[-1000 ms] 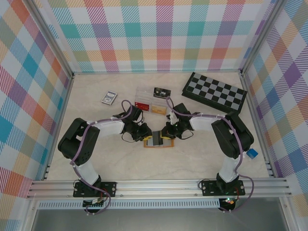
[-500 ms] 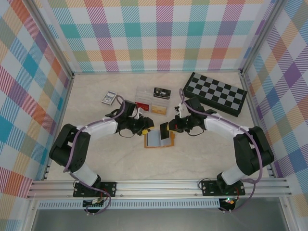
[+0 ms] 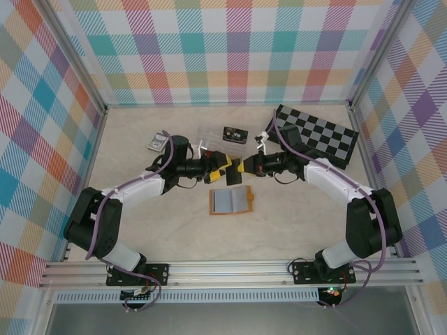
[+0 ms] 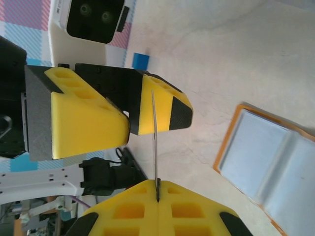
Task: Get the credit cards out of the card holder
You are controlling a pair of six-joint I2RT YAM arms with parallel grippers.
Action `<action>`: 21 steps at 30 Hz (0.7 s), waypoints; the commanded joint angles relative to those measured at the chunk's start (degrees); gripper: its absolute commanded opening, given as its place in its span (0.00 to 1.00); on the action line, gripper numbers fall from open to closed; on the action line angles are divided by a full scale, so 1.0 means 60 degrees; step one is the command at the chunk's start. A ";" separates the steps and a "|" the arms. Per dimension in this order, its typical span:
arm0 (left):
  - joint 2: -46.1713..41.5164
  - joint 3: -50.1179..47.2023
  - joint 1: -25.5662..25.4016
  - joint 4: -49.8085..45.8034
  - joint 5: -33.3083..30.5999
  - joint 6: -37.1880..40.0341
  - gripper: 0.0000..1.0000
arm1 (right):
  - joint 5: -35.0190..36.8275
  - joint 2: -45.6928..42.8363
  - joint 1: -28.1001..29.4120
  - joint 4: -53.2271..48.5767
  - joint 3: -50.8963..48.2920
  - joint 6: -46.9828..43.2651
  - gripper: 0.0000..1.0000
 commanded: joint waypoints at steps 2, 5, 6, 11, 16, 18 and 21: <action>0.0080 0.0001 0.0089 0.1550 0.0505 -0.0722 0.56 | -0.0931 0.0285 -0.0175 0.0807 0.0314 0.0481 0.00; 0.0038 -0.0004 0.0089 0.1902 0.0626 -0.0846 0.43 | -0.1033 0.0388 -0.0304 0.1067 0.0301 0.0786 0.00; -0.0018 -0.0022 0.0090 0.1954 0.0657 -0.0827 0.39 | -0.1099 0.0417 -0.0329 0.1194 0.0288 0.0914 0.00; -0.0235 -0.0082 0.0099 0.2103 0.0628 -0.0743 0.19 | -0.1126 0.0393 -0.0351 0.1764 0.0035 0.1404 0.00; -0.0314 -0.0027 0.0042 0.2132 0.0343 -0.0830 0.00 | -0.1179 0.0231 -0.0348 0.2764 -0.0428 0.2230 0.10; -0.0384 -0.0015 0.0021 0.2064 0.0149 -0.0853 0.00 | -0.1078 0.0050 -0.0348 0.3284 -0.0753 0.2699 0.20; -0.0579 -0.0002 -0.0022 0.1912 -0.0255 -0.0854 0.00 | -0.0882 -0.0201 -0.0277 0.4058 -0.1194 0.3440 0.33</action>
